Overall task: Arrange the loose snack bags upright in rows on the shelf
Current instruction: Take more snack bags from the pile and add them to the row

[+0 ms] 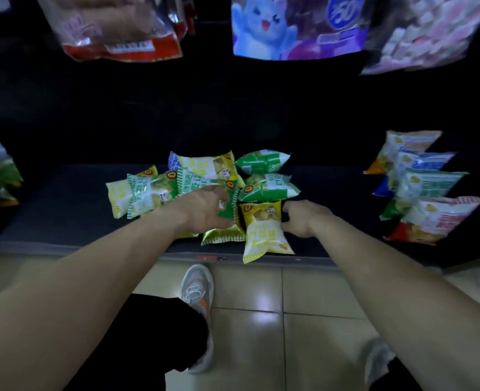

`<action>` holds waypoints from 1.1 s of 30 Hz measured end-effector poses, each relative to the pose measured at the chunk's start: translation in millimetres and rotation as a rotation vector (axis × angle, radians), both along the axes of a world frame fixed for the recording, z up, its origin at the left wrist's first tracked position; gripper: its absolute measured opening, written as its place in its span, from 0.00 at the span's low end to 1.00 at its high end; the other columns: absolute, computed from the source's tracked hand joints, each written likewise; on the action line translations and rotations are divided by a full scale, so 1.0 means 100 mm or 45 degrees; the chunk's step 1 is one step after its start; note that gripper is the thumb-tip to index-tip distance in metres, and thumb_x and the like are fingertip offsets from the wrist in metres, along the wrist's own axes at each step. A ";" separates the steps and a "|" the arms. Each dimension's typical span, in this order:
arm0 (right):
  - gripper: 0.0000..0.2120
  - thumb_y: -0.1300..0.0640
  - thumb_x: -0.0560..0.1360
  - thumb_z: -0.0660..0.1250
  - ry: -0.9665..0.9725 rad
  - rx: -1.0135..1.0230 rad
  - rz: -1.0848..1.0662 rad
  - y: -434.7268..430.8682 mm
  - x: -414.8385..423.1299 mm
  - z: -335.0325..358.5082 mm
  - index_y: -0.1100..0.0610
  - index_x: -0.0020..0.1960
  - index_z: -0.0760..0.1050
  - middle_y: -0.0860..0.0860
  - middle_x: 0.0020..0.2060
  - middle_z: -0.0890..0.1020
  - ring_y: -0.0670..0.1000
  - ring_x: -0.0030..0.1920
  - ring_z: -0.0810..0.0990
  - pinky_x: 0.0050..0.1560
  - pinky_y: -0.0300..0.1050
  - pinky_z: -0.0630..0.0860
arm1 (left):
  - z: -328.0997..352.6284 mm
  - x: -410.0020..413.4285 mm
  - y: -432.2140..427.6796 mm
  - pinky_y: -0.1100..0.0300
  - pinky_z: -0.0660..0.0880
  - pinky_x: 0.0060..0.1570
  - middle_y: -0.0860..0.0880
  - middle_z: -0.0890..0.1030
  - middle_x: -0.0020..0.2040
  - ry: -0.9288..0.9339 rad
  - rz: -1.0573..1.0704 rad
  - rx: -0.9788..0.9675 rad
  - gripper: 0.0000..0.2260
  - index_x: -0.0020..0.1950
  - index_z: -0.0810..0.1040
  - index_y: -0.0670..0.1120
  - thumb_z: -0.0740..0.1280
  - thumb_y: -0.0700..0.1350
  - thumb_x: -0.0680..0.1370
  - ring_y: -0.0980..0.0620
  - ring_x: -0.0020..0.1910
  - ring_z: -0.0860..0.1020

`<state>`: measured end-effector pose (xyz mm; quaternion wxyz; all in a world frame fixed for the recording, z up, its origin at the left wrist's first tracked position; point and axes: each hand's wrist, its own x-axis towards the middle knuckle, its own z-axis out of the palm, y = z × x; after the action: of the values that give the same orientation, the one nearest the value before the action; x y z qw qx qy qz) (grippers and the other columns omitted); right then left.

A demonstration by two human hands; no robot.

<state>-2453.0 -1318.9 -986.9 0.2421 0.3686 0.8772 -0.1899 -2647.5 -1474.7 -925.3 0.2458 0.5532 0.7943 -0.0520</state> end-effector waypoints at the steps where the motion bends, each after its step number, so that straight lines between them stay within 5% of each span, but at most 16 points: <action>1: 0.19 0.42 0.77 0.64 0.001 -0.057 -0.056 0.00 -0.09 -0.13 0.54 0.61 0.75 0.54 0.57 0.79 0.55 0.51 0.79 0.51 0.51 0.79 | -0.03 -0.06 -0.02 0.56 0.70 0.57 0.46 0.70 0.68 -0.024 0.020 -0.012 0.32 0.73 0.66 0.50 0.68 0.62 0.74 0.45 0.63 0.73; 6: 0.42 0.31 0.74 0.63 0.006 -0.290 -0.465 -0.19 -0.32 -0.87 0.60 0.75 0.61 0.58 0.69 0.72 0.60 0.65 0.74 0.58 0.51 0.74 | -0.15 -0.28 -0.14 0.50 0.70 0.62 0.47 0.69 0.70 -0.095 0.120 -0.102 0.32 0.74 0.65 0.52 0.67 0.63 0.74 0.46 0.65 0.71; 11: 0.53 0.30 0.68 0.69 0.180 -0.393 -0.730 -0.29 -0.33 -1.22 0.60 0.78 0.50 0.59 0.70 0.71 0.61 0.67 0.73 0.61 0.55 0.73 | -0.14 -0.29 -0.12 0.49 0.69 0.64 0.48 0.69 0.72 -0.175 0.205 -0.148 0.33 0.74 0.64 0.53 0.67 0.65 0.73 0.47 0.67 0.70; 19: 0.42 0.31 0.58 0.78 0.331 -0.409 -0.805 -0.19 -0.08 -1.13 0.57 0.61 0.73 0.53 0.59 0.80 0.53 0.54 0.79 0.48 0.46 0.75 | -0.06 -0.06 -0.01 0.51 0.68 0.66 0.47 0.67 0.73 -0.174 0.148 -0.135 0.32 0.75 0.64 0.51 0.67 0.62 0.75 0.46 0.69 0.68; 24: 0.35 0.37 0.60 0.80 0.478 -0.386 -0.807 -0.13 0.17 -0.99 0.54 0.60 0.75 0.51 0.53 0.81 0.53 0.51 0.81 0.49 0.54 0.81 | 0.03 -0.03 -0.01 0.51 0.68 0.65 0.45 0.67 0.73 -0.147 0.146 -0.115 0.32 0.74 0.65 0.51 0.67 0.62 0.75 0.45 0.68 0.69; 33: 0.41 0.48 0.54 0.86 0.839 -0.169 -0.887 0.06 0.44 -0.66 0.49 0.63 0.72 0.46 0.49 0.80 0.49 0.50 0.80 0.48 0.45 0.78 | 0.09 0.11 0.06 0.54 0.68 0.61 0.47 0.67 0.73 -0.091 0.076 -0.120 0.30 0.73 0.67 0.52 0.66 0.63 0.75 0.45 0.68 0.69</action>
<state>-2408.8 -1313.3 -1053.2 -0.1034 0.5445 0.7175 -0.4219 -2636.5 -1469.0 -916.6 0.3012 0.5186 0.7978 -0.0620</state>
